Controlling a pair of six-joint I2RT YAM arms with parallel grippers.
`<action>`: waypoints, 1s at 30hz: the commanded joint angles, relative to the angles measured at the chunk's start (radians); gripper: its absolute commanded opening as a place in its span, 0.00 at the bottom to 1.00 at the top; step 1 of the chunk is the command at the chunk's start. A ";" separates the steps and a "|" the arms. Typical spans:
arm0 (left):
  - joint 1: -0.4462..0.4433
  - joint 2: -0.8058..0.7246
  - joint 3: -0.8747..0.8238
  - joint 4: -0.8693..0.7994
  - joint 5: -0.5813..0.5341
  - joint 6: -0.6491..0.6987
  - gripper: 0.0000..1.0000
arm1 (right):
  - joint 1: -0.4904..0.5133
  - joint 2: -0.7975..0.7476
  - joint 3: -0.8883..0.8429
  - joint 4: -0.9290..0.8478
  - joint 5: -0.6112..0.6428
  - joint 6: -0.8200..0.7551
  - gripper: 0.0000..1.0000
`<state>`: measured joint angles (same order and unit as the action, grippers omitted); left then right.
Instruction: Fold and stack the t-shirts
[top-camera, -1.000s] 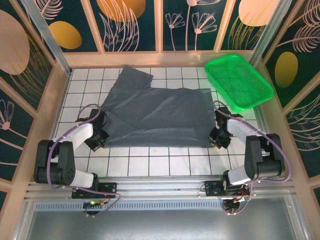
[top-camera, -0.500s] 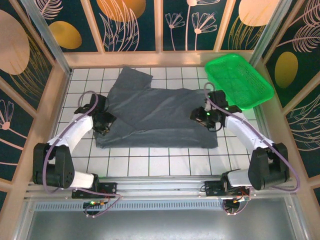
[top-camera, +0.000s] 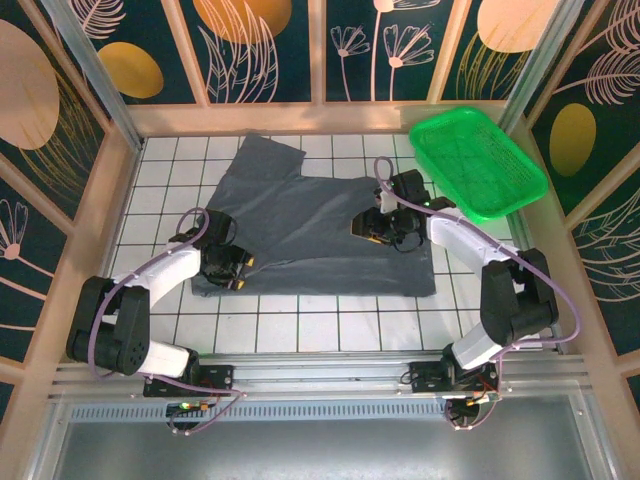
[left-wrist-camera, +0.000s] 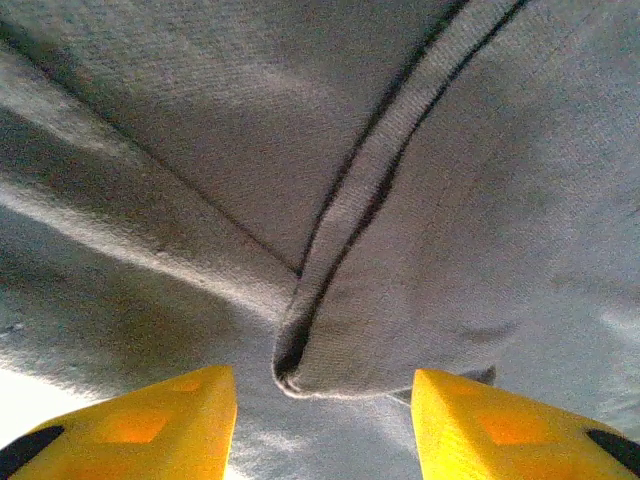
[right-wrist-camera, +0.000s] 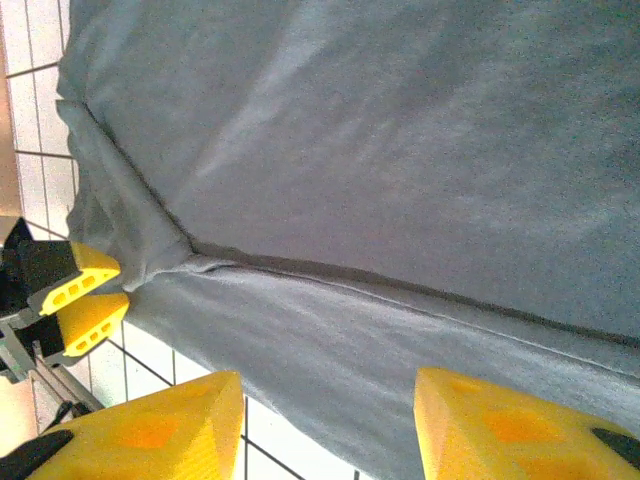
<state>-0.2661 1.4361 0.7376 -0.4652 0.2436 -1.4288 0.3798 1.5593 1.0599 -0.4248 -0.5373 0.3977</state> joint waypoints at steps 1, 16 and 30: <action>-0.009 0.035 0.004 0.042 0.008 -0.030 0.46 | 0.005 0.020 0.035 0.035 -0.048 -0.020 0.48; -0.022 0.167 0.225 -0.058 -0.051 0.161 0.00 | 0.000 0.033 0.049 0.017 -0.009 -0.008 0.42; -0.135 0.490 0.643 -0.285 -0.144 0.495 0.00 | -0.020 0.034 0.054 0.005 -0.003 0.002 0.40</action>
<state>-0.3855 1.9011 1.3376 -0.6636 0.1402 -1.0157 0.3656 1.5890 1.0931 -0.4149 -0.5472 0.3985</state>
